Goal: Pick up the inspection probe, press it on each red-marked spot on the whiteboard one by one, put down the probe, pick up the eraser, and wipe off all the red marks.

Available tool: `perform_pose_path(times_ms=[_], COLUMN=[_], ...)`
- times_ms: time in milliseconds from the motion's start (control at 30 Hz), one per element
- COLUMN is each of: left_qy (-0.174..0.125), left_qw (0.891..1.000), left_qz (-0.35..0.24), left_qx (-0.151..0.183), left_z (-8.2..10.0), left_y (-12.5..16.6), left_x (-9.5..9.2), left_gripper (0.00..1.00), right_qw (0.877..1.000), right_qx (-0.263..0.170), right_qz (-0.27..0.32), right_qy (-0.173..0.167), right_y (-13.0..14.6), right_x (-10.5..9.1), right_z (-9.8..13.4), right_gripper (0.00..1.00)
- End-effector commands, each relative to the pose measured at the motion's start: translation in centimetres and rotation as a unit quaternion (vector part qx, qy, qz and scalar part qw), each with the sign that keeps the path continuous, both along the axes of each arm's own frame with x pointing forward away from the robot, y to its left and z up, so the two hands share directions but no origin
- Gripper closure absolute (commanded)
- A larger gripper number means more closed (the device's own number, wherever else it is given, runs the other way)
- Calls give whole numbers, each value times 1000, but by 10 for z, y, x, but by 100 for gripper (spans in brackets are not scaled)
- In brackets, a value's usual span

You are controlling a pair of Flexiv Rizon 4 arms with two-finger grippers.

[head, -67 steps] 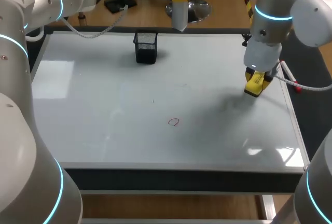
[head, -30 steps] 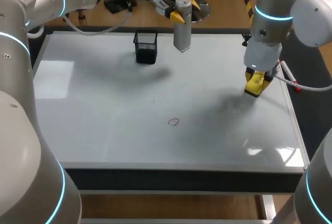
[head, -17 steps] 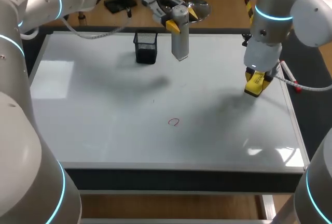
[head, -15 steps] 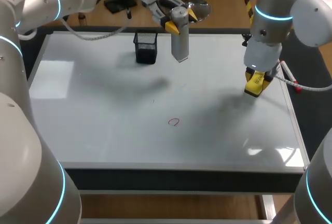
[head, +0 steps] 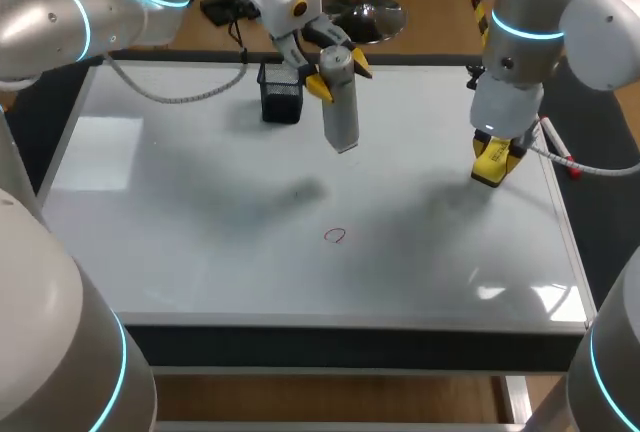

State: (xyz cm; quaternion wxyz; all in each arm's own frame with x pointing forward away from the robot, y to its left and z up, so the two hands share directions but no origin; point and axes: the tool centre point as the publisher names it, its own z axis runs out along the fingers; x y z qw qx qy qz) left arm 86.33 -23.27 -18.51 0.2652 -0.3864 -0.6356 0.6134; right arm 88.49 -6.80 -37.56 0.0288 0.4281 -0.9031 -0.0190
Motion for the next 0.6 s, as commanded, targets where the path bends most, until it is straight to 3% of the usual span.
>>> perform_pose_path(times_ms=[33,600], left_qy=[-11,9], left_qw=[994,995], left_qz=[112,97], left_qx=[-11,-15], left_z=[3,-11], left_y=[4,11], left_x=[-20,-66], left_gripper=[100,100], right_qw=[1000,1000], right_qx=[-1,-1], right_qz=[1,1], right_qy=[0,0], right_y=[-1,-1], right_x=[0,0], right_z=[0,0], right_gripper=[100,100])
